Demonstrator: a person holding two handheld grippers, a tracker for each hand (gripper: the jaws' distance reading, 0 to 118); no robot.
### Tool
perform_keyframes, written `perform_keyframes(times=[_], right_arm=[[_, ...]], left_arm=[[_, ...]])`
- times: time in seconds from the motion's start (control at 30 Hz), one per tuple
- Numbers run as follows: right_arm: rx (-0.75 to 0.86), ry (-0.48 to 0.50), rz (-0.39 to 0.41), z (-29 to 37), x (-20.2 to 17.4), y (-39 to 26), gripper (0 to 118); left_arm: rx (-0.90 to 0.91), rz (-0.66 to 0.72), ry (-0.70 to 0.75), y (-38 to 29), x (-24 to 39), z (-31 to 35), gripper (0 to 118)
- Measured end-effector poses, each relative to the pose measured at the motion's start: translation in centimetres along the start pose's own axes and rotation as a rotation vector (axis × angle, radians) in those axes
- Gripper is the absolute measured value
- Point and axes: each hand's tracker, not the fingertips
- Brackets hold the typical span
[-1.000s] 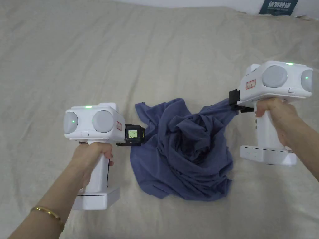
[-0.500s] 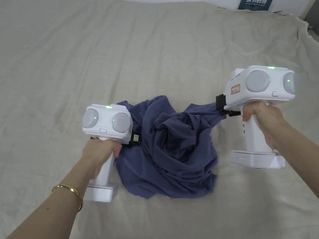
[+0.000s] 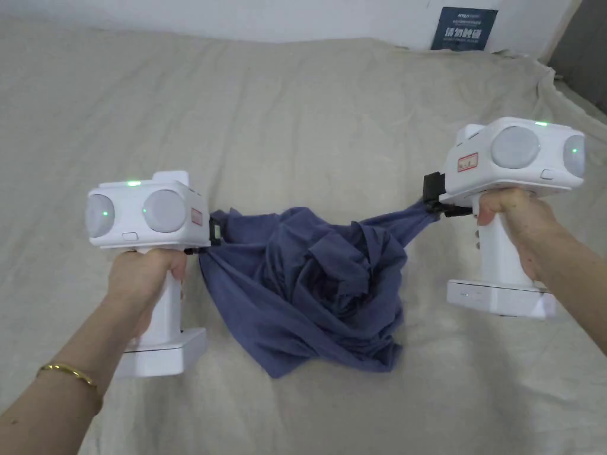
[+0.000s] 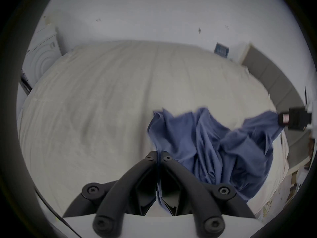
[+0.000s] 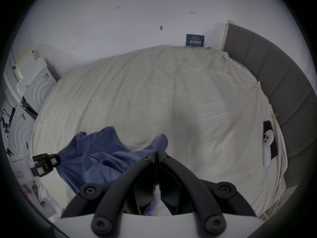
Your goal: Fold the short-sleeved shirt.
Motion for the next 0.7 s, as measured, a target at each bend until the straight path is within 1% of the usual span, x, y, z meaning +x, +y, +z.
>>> perform_keyframes(times=[0.1,0.17,0.37,0.43,0.53,0.6,0.7], right_arm=[[0.054,-0.006,-0.035,3.4,1.7,0.4,1],[0.090,-0.013,-0.046,5.8,2.9,0.4,1],[0.195,-0.061,-0.098,12.7,7.1,-0.6,1],[0.218,-0.066,-0.132,14.6,8.4,-0.9,1],[0.252,-0.031,-0.178,17.5,9.5,-1.1,1],[0.290,-0.027,-0.165,19.8,9.4,-0.9,1],[0.371,-0.036,-0.110,23.5,8.9,0.2,1]], left_arm=[[0.064,0.035,0.038,1.5,-2.5,3.2,0],[0.107,0.066,0.063,2.2,-4.1,5.1,0],[0.201,0.121,0.122,3.1,-8.4,10.7,0],[0.228,0.133,0.119,3.3,-9.1,12.2,0],[0.266,0.144,0.056,3.7,-9.4,14.5,0],[0.314,0.125,0.032,4.5,-8.8,16.5,0],[0.418,0.065,0.027,6.5,-7.8,19.9,0]])
